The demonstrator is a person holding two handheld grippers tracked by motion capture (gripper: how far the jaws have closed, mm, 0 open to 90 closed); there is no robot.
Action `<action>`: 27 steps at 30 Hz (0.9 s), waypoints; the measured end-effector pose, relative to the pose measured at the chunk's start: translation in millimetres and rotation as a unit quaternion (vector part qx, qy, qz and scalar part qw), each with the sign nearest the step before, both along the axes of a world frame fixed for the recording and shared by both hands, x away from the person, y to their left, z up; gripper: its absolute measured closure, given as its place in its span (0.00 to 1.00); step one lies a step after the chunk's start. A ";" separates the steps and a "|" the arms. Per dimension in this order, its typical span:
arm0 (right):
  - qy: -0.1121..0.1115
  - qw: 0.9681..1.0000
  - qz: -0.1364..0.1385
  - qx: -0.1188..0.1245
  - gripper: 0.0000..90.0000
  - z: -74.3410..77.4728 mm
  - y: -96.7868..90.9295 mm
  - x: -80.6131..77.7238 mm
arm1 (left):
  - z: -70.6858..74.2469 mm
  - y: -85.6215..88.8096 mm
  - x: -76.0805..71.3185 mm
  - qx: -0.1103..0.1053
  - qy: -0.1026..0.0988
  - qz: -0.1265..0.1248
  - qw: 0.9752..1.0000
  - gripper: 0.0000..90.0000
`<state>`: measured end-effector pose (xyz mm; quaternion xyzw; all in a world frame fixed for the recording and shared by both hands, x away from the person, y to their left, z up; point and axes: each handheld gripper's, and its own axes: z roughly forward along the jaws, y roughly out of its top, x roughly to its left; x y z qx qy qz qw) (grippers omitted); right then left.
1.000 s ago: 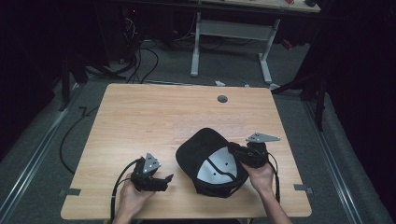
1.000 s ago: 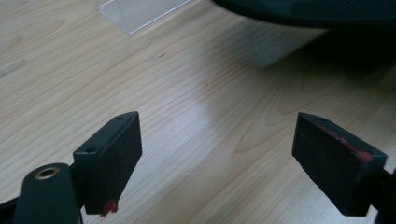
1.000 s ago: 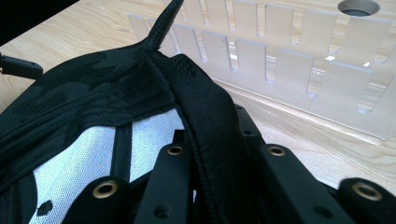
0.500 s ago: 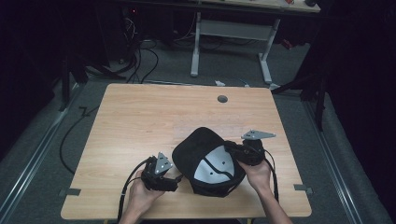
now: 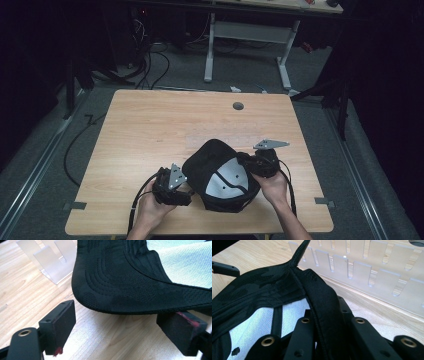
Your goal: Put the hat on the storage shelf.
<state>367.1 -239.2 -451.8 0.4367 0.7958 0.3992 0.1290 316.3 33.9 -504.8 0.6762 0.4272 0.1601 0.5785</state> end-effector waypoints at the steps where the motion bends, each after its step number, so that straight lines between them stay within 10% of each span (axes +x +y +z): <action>1: 0.001 1.000 0.000 -0.001 0.89 0.6 0.2 -0.6 | 0.9 0.0 -1.2 0.004 -0.002 -0.003 1.000 0.18; 22: 0.018 1.000 0.006 -0.023 0.89 5.8 10.1 -3.1 | 9.1 -7.1 -12.2 0.042 -0.059 -0.028 0.997 0.31; 27: 0.039 0.999 0.032 0.008 0.89 5.7 12.7 -2.7 | 12.7 -9.4 -12.9 0.044 -0.067 -0.035 0.996 0.34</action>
